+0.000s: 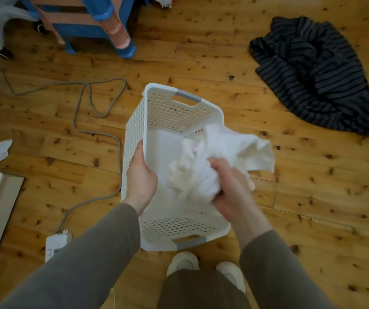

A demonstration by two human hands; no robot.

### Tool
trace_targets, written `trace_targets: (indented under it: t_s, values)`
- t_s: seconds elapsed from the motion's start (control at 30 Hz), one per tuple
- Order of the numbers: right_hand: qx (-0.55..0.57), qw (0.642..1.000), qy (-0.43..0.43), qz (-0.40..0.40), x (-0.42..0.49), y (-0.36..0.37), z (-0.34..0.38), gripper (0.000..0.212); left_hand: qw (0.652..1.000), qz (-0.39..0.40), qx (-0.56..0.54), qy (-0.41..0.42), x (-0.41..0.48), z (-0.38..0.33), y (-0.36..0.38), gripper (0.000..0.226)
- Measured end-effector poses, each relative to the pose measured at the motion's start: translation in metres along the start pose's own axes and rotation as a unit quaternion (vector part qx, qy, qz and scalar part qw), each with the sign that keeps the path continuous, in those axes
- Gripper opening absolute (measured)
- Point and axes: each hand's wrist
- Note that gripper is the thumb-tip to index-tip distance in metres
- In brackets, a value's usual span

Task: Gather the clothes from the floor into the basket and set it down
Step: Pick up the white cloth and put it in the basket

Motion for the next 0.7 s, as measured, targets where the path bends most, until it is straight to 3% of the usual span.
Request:
trace_targets:
  t_s: [0.1, 0.27, 0.37, 0.43, 0.47, 0.53, 0.6, 0.7]
  values:
    - [-0.099, 0.995, 0.015, -0.010, 0.016, 0.039, -0.038, 0.011, 1.000, -0.010, 0.000, -0.003, 0.002, 0.003, -0.002, 0.073]
    - [-0.350, 0.936, 0.030, -0.034, 0.038, 0.023, -0.079, 0.045, 1.000, -0.007, 0.002, 0.006, 0.003, 0.007, 0.000, 0.073]
    - [-0.399, 0.889, -0.129, -0.183, 0.044, -0.011, -0.072, 0.025, 1.000, -0.002, -0.003, 0.002, 0.004, 0.008, 0.001, 0.073]
    - [-0.420, 0.835, -0.193, -0.297, 0.051, -0.035, -0.060, 0.035, 1.000, -0.001, -0.007, 0.005, 0.004, 0.008, 0.001, 0.073]
    - [-0.438, 0.820, -0.180, -0.322, 0.056, -0.046, -0.056, 0.048, 1.000, -0.004, -0.008, 0.006, 0.004, 0.008, 0.001, 0.073]
    - [-0.424, 0.851, -0.081, -0.299, 0.068, -0.063, -0.053, 0.068, 1.000, -0.007, -0.007, 0.007, 0.004, 0.009, 0.003, 0.072]
    - [-0.406, 0.880, -0.028, -0.246, 0.073, -0.070, -0.052, 0.061, 1.000, -0.006, -0.007, 0.009, 0.004, 0.011, 0.005, 0.071]
    - [-0.455, 0.841, -0.123, -0.266, 0.067, -0.063, -0.053, 0.042, 1.000, -0.007, -0.019, 0.001, 0.004, 0.011, 0.004, 0.071]
Point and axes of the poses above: each hand's wrist, its own x-axis towards the middle knuckle, its own y-axis out of the palm, z = x × y, and after that the axes turned 7 degrees about -z, right-handed
